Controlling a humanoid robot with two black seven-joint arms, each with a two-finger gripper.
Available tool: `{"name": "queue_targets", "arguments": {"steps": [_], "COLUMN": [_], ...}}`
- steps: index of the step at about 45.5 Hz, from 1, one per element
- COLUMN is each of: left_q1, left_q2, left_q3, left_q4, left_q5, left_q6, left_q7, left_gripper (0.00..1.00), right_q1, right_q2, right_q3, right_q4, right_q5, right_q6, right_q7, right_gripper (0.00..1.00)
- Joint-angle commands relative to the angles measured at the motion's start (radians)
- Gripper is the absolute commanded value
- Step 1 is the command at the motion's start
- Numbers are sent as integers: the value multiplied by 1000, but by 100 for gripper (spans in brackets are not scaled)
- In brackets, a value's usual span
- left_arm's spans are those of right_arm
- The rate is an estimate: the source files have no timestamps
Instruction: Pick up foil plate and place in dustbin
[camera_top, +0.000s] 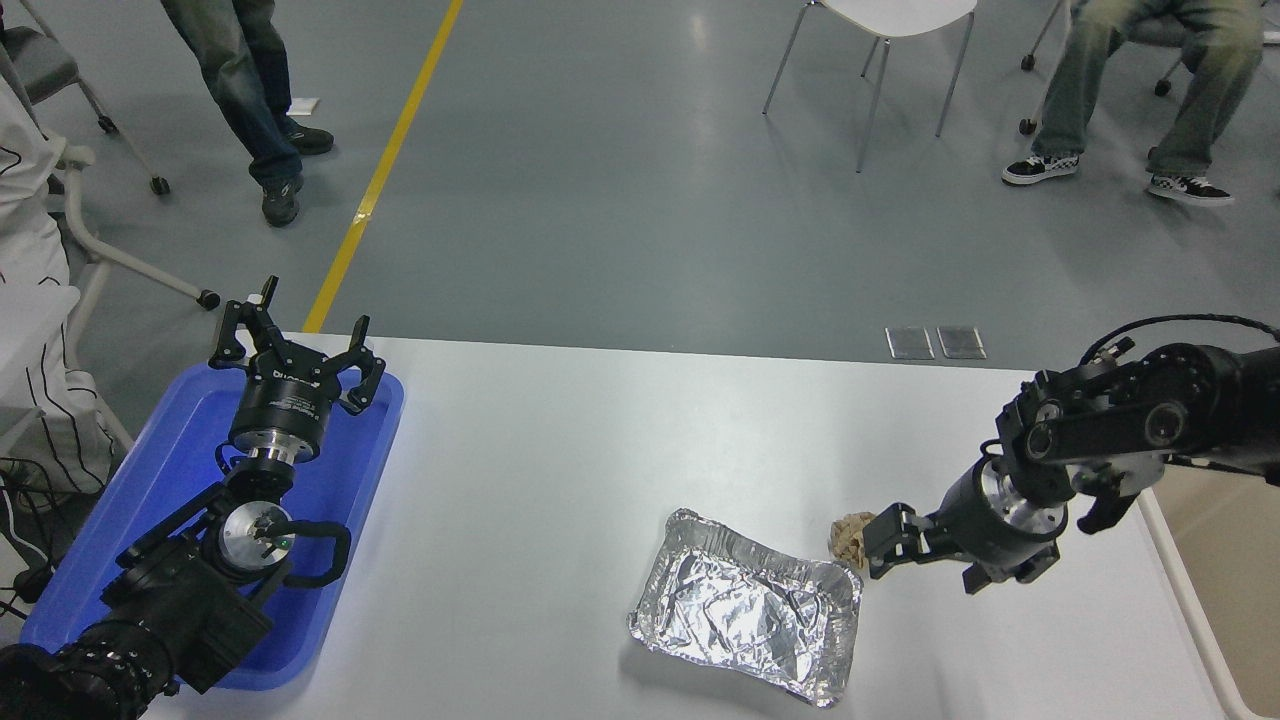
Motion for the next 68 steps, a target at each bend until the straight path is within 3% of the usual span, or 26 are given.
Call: {"name": "queue_targets", "arguments": {"steps": [1,24,50,68], "left_q1": [0,0,0,0], "left_q2": [0,-1,0,0], "left_q3": [0,0,0,0], "left_q4": [0,0,0,0], "left_q5": [0,0,0,0], "left_q6": [0,0,0,0], "left_q7": [0,0,0,0], "left_gripper": [100,100,100,100], "right_q1": [-107,-229,-297,-323], "right_q2": [5,5,7,42], "right_q3": [97,131,246,246], "right_q4": [-5,-70,-82,-82], "right_q5": [8,6,6,-12], "right_q6": [-20,-221,-231,-231], "right_q7": [-2,0,0,0], "right_gripper": [99,87,87,76]}}
